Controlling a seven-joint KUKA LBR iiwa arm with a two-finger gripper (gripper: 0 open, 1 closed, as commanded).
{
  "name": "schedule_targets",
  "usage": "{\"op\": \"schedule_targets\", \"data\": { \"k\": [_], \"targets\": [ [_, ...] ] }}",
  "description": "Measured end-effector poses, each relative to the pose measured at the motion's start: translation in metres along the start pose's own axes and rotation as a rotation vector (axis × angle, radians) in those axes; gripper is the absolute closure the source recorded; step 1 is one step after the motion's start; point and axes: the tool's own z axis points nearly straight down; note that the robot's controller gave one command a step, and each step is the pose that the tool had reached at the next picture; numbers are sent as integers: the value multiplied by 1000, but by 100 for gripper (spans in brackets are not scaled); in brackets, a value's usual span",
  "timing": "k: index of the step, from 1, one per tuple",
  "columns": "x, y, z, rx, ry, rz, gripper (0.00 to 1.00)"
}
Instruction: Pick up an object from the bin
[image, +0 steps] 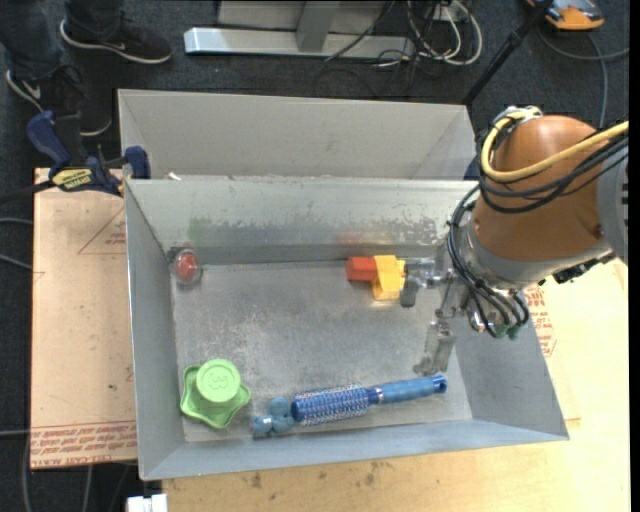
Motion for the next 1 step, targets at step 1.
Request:
{"op": "schedule_targets", "data": {
  "k": [1],
  "targets": [
    [18,-38,143,-1,9,60,0]
  ]
}}
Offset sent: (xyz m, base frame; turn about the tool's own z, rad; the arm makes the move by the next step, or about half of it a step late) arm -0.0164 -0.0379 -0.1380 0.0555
